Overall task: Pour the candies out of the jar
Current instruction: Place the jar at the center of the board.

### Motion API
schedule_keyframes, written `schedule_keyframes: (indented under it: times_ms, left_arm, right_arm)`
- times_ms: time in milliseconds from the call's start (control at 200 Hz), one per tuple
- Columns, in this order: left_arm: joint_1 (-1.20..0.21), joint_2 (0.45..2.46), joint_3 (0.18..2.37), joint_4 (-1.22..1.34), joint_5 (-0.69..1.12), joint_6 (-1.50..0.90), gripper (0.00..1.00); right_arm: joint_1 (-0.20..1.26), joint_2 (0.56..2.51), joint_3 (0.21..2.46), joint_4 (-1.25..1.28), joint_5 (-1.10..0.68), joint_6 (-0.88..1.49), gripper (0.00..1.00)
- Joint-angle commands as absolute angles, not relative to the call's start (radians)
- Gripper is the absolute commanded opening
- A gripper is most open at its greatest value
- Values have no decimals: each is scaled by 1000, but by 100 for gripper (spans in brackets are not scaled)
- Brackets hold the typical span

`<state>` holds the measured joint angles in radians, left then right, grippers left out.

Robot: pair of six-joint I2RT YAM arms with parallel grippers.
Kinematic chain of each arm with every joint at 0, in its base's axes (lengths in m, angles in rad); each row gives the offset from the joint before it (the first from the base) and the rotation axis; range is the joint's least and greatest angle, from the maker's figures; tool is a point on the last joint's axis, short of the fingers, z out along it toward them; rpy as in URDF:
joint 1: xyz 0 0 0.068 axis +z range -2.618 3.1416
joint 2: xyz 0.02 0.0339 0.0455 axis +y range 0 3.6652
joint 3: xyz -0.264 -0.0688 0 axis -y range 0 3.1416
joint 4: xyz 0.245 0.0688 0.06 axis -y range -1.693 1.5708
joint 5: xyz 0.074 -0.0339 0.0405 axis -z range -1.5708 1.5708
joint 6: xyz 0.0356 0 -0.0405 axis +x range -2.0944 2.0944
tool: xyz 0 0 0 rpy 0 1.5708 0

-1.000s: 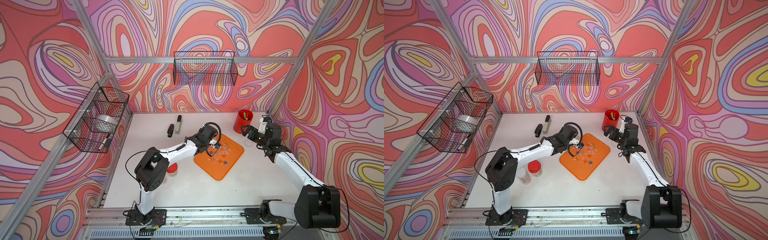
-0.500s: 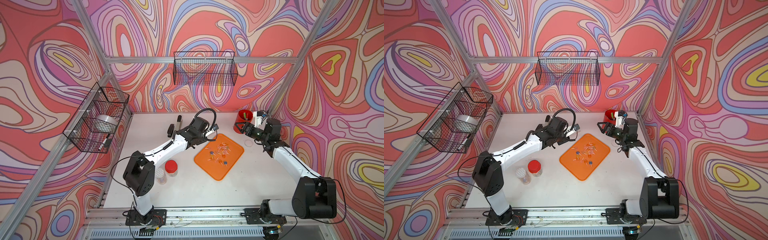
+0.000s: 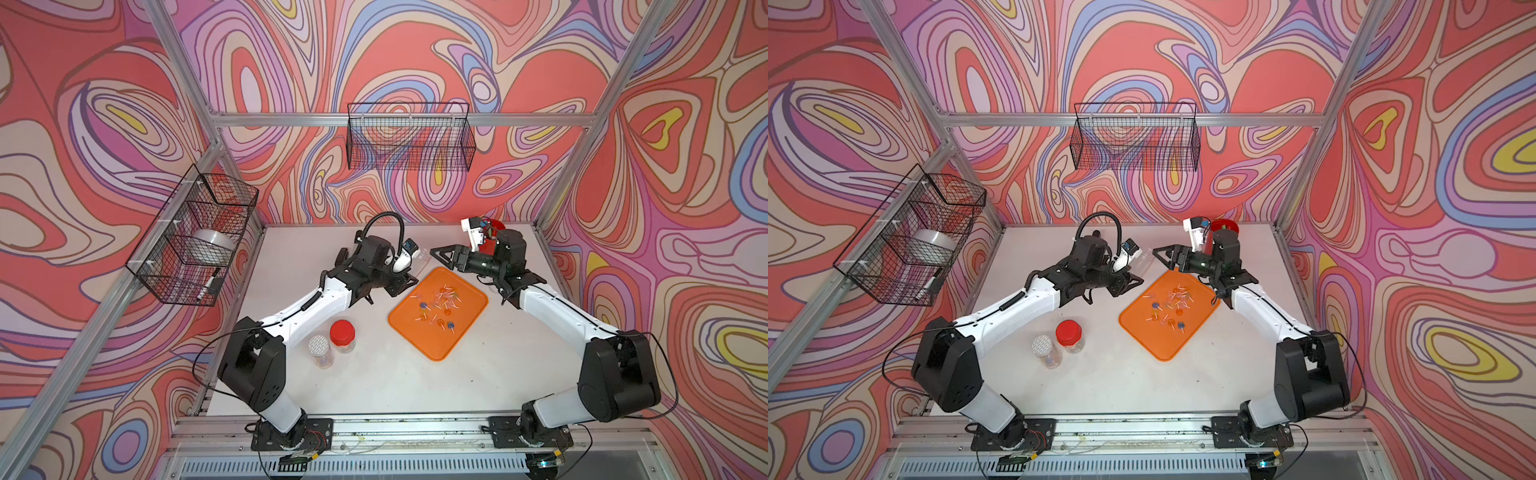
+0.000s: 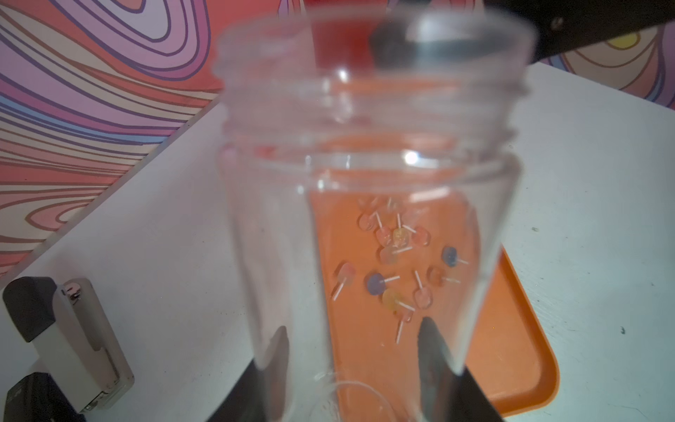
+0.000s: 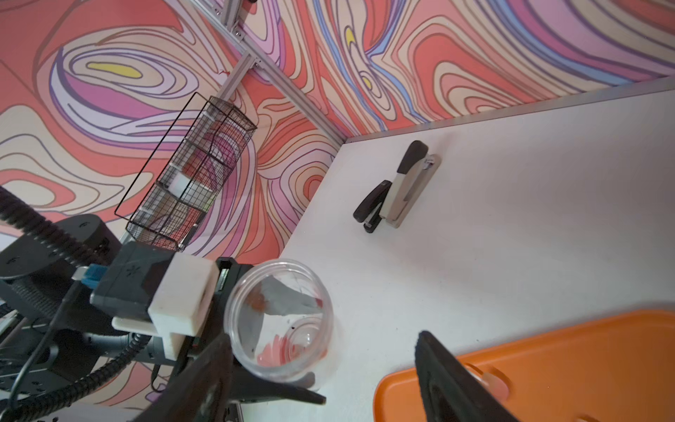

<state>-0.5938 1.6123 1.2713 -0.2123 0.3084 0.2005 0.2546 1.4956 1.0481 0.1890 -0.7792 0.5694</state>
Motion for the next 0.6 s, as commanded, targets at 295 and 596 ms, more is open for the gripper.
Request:
schedule_keyframes:
  times_ms: [295, 596]
  left_arm:
    - [-588, 1605, 1252, -183, 399, 147, 0]
    - [-586, 1605, 1265, -201, 414, 144, 0]
  right_arm:
    - [328, 1577, 1091, 209, -771, 538, 76]
    - [349, 1618, 1112, 202, -766, 535, 64]
